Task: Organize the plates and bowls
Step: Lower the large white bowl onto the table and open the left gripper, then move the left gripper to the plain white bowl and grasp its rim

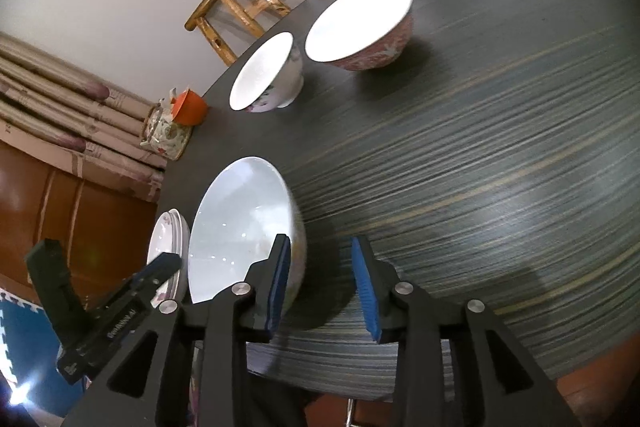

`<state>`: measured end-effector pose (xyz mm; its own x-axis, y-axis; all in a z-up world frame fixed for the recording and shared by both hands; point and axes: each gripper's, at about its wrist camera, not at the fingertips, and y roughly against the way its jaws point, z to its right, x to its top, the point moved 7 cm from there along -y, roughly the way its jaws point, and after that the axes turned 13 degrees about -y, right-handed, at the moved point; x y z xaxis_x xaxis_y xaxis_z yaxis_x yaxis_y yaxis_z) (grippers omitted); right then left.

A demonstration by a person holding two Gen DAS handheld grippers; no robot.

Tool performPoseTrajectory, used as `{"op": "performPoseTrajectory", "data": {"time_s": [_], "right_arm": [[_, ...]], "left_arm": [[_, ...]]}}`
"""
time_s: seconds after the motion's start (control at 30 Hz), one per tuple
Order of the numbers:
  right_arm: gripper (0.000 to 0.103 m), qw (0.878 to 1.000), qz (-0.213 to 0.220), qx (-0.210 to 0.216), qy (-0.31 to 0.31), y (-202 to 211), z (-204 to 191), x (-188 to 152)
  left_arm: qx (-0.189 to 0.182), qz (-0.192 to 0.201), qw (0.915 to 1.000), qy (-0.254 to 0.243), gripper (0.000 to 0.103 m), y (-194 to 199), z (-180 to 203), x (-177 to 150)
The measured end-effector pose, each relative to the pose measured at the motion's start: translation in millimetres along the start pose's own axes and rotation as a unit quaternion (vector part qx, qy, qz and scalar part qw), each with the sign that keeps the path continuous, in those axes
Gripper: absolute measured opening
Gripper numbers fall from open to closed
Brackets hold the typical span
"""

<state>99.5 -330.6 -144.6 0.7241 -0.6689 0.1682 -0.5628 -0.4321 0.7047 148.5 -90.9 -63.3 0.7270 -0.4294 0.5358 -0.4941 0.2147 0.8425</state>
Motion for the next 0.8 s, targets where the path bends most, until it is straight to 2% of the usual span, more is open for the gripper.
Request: {"op": "performPoseTrajectory", "data": {"time_s": [0.1, 0.27, 0.5, 0.7, 0.8], "right_arm": [[0.036, 1.0, 0.006, -0.001, -0.006, 4.8, 7.7, 1.3], [0.036, 1.0, 0.021, -0.006, -0.008, 14.9, 21.1, 8.6], [0.036, 0.999, 0.048, 0.0, -0.017, 36.6, 31.2, 31.3], [0.036, 0.997, 0.07, 0.011, -0.021, 59.4, 32.0, 63.6], [0.036, 0.997, 0.074, 0.009, -0.015, 61.7, 28.6, 80.0]], "left_arm": [[-0.03, 0.004, 0.9994, 0.015, 0.034, 5.6, 3.9, 7.0], [-0.094, -0.002, 0.9951, 0.031, 0.035, 6.7, 22.1, 26.2], [-0.186, -0.018, 0.9806, 0.058, 0.039, -3.2, 54.2, 68.1], [-0.207, -0.031, 0.9758, 0.063, 0.039, -23.3, 76.3, 104.2], [-0.226, -0.047, 0.9692, 0.085, 0.039, -39.7, 83.4, 119.1]]}}
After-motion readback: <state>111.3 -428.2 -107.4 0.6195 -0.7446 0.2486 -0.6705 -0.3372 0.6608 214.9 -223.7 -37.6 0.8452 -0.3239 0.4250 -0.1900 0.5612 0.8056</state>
